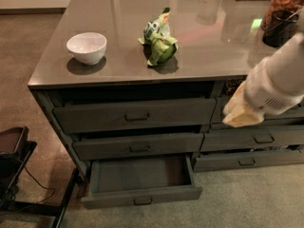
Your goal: Close bottom drawer
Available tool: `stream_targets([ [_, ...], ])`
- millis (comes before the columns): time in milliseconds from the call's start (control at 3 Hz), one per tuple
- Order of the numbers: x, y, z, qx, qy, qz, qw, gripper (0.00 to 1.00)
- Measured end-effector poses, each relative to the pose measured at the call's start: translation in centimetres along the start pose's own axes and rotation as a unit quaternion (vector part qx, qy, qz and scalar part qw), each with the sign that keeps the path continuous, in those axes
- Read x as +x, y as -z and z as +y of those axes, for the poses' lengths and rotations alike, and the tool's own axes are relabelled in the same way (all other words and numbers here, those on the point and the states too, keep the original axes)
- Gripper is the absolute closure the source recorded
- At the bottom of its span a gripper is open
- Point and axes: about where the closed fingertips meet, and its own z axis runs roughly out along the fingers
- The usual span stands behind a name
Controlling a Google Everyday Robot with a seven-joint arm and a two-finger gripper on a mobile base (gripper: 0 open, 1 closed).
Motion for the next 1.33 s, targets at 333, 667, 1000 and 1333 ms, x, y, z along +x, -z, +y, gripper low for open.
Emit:
stream_targets([
  [333,0.4,-8.6,1.1,-0.031,-0.005,-0.03,0.999,0.88],
  [667,1.0,-16.4,3.0,-0.074,-0.018,-0.058,0.9954,1.0],
  [1000,1.9,-22.2,5.2,-0.119,-0.036,-0.073,0.9896,1.0],
  [1333,2.1,-22.9,5.5,-0.126,-0.039,-0.074,0.9885,1.0],
])
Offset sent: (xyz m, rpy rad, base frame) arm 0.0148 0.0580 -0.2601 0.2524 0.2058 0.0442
